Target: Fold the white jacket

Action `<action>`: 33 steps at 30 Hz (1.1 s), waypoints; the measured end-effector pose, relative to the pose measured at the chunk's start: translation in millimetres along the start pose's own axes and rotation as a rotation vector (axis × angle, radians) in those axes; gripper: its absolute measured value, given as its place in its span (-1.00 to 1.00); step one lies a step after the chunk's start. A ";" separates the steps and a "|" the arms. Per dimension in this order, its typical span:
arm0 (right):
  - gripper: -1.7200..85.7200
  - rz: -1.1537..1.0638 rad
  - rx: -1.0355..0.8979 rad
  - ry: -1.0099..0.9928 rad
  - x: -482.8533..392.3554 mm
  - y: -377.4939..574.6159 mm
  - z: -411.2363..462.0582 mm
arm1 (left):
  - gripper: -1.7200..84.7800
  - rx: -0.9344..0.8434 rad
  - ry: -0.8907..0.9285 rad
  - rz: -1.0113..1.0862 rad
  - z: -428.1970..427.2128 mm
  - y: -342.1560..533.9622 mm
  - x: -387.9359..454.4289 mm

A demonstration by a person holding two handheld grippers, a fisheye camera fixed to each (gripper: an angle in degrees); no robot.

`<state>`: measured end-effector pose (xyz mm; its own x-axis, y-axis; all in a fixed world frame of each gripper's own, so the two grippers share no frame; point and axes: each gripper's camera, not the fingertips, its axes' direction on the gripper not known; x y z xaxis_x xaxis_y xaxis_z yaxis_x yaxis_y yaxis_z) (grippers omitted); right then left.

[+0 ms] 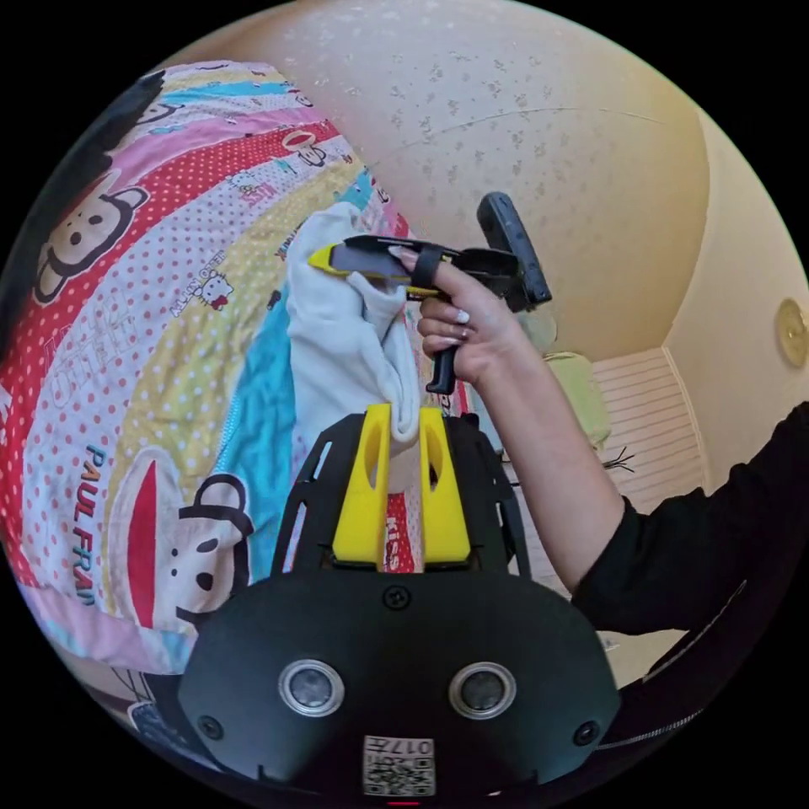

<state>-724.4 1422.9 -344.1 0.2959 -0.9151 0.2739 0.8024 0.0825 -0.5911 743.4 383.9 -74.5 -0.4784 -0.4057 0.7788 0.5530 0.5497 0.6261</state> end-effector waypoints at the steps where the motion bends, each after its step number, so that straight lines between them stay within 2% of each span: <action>1: -0.74 0.017 0.072 -0.120 36.9 27.1 -20.6 | -0.82 -0.006 -0.001 0.013 6.9 2.4 7.0; 5: -0.75 0.059 0.261 -0.410 166.7 125.7 -46.7 | -0.82 -0.078 -0.038 0.098 78.0 23.6 48.0; 11: -0.75 0.297 0.334 -0.564 327.3 251.6 19.3 | -0.82 -0.214 -0.159 0.129 220.5 72.0 52.4; 13: -0.75 0.330 0.325 -0.573 356.9 276.7 40.6 | -0.82 -0.264 -0.194 0.116 260.1 88.2 43.4; 17: -0.71 0.411 0.434 -0.782 396.4 318.6 58.8 | -0.81 -0.285 -0.311 0.092 312.9 125.7 23.7; 19: -0.70 0.466 0.496 -0.766 402.2 336.9 47.2 | -0.80 -0.245 -0.309 0.093 309.9 137.2 22.9; 21: -0.71 0.470 0.562 -0.699 396.4 351.6 24.3 | -0.78 -0.187 -0.230 0.093 294.3 150.5 28.0; 24: -0.76 0.357 0.559 -0.500 351.0 350.3 -15.7 | -0.83 -0.190 -0.148 0.133 278.4 169.8 44.7; 27: -0.83 0.132 0.486 -0.360 284.8 325.5 -32.0 | -0.85 -0.285 -0.089 0.221 268.4 177.3 65.0; 29: -0.87 -0.016 0.452 -0.256 236.1 303.1 -29.1 | -0.87 -0.200 -0.158 0.277 245.8 172.0 73.7; 33: -0.92 -0.139 0.299 -0.027 189.7 264.3 7.8 | -0.90 0.031 -0.319 0.333 199.1 141.0 49.7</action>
<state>-452.1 1274.2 -442.4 0.1837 -0.9152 0.3588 0.9514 0.0738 -0.2991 661.8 586.6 44.7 -0.4666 0.0390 0.8836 0.6936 0.6360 0.3382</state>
